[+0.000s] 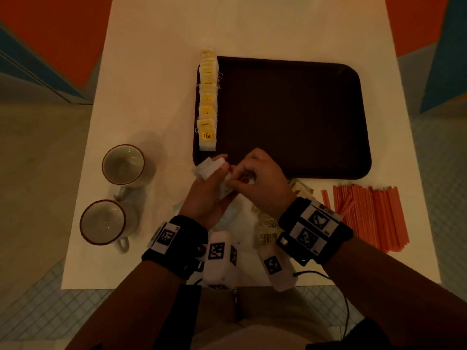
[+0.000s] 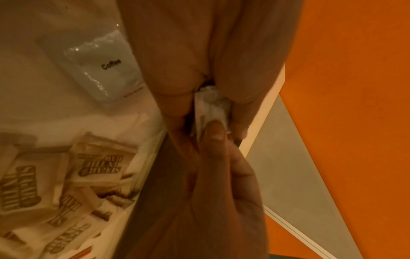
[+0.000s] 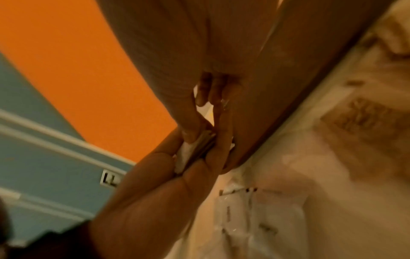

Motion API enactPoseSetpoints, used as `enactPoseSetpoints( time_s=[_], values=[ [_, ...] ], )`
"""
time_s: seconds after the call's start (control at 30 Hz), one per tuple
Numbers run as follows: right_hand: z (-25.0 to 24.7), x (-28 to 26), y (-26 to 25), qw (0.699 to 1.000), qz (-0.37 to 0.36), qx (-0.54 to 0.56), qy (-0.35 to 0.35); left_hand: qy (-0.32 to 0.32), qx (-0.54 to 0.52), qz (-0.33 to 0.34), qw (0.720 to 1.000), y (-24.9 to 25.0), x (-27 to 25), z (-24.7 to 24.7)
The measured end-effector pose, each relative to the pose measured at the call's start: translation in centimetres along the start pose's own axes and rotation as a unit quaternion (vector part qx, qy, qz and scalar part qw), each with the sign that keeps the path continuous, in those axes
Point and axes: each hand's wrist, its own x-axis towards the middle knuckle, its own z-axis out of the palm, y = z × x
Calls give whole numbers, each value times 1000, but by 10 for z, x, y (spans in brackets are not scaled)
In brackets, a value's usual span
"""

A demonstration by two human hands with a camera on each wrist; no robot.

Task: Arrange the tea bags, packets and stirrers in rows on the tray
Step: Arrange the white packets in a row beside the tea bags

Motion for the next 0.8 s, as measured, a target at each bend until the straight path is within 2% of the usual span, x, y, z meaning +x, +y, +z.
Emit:
enactPoseSetpoints(
  time_s=[0.03,0.1,0.17,0.23,0.37,0.47,0.57,0.63,0.7,0.73,0.8],
  values=[
    [-2,1,-1,998,-46,-49,-4,1,-1,-3,1000,1,0,0],
    [-6,4,-2,977,-106,-163,-87,-3,5,-12,1000,2,-1,1],
    [-4,9,-1,942,-119,-252,-188,-9,29,-16,999,1,-1,0],
    [2,16,2,924,-131,-282,-221,-18,52,-19,998,2,-3,-2],
    [12,25,-2,933,-154,-250,-211,-20,83,-7,996,9,-4,-10],
    [20,25,-7,939,-150,-241,-194,-20,149,17,989,11,-7,-16],
    [22,20,-9,945,-144,-203,-212,-1,173,20,985,16,-16,-24],
    [18,10,-7,961,-117,-137,-212,3,201,31,979,20,-23,-35],
    [12,-5,0,978,-74,-78,-177,-3,200,45,979,24,-36,-49],
    [12,-14,5,983,-52,-71,-160,-3,193,44,980,26,-43,-57],
    [17,-32,16,978,-25,-128,-162,-2,189,49,981,25,-56,-71]
  ],
)
